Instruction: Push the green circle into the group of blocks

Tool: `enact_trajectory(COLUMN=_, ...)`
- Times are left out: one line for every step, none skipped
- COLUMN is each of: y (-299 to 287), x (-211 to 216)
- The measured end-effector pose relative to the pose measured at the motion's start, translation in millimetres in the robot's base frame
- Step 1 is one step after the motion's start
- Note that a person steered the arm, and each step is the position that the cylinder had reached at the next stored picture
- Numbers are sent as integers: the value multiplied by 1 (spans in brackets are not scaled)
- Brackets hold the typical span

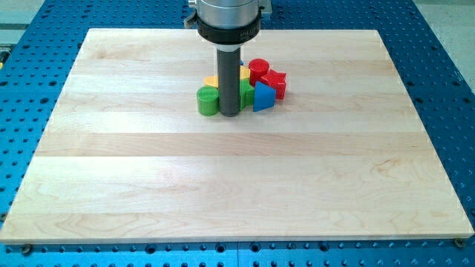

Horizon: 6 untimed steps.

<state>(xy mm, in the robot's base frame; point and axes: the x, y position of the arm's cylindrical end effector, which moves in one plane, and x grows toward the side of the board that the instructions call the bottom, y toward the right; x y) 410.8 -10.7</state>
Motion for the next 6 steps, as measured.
enact_trajectory(y=14, x=-9)
enact_trajectory(y=13, x=-7)
enact_trajectory(y=-6, x=40)
enact_trajectory(y=-67, x=24)
enact_trajectory(y=-60, x=1)
enact_trajectory(y=-20, x=-1)
